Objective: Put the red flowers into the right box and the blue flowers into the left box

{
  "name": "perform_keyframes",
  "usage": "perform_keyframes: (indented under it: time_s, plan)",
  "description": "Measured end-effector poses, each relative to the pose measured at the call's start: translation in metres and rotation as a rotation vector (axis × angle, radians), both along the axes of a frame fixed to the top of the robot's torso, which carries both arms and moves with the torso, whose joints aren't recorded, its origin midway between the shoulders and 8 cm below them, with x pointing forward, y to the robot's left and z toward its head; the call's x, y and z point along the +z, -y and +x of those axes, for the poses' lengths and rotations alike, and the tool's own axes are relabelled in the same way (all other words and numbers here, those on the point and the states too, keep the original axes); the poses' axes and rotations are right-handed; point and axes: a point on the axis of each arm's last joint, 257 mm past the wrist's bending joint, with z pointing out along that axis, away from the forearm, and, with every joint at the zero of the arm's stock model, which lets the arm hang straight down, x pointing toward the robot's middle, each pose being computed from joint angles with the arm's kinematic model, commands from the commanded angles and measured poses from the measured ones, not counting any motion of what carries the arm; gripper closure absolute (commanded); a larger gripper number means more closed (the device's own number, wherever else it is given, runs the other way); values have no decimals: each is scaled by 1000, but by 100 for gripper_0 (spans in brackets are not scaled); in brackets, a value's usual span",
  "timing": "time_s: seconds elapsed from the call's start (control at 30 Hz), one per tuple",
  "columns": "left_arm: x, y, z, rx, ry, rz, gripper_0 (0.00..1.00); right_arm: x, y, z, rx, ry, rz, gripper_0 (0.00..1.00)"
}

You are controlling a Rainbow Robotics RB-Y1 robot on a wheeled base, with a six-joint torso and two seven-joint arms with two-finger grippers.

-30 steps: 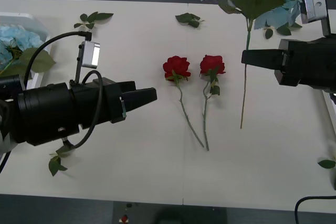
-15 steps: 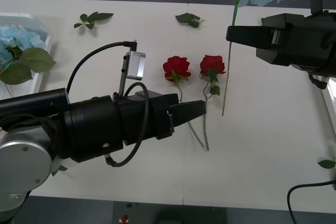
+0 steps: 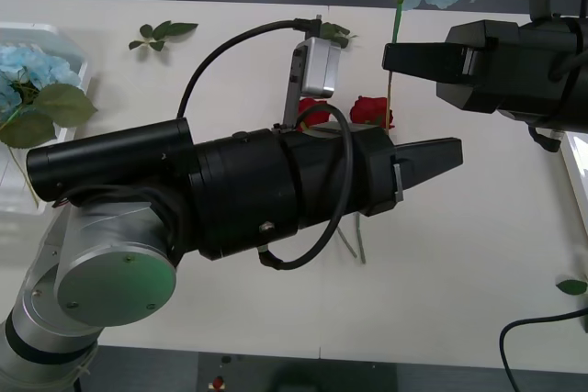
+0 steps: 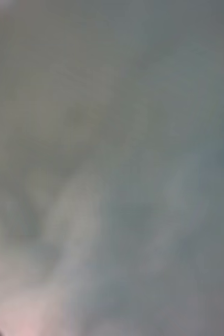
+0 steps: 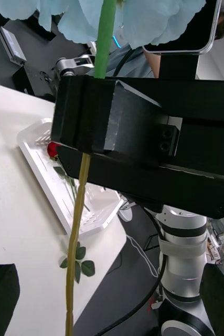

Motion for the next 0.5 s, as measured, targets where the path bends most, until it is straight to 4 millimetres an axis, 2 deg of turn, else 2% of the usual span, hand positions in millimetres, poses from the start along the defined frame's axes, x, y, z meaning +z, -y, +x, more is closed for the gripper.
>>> perform_keyframes:
  time_s: [0.03,0.07,0.1,0.13,0.5]
  plan:
    - [0,0,0,-1,-1,0,20,0,0,0,0,0,0,100]
    - [0,0,0,-1,-1,0,50,0,0,0,0,0,0,100]
    - [-1,0,0,-1,-1,2,87,0,0,0,0,0,0,100]
    - [-1,-1,0,0,0,5,100,0,0,0,0,0,0,100]
    - [-13,-8,4,11,4,44,100,0,0,0,0,0,0,100]
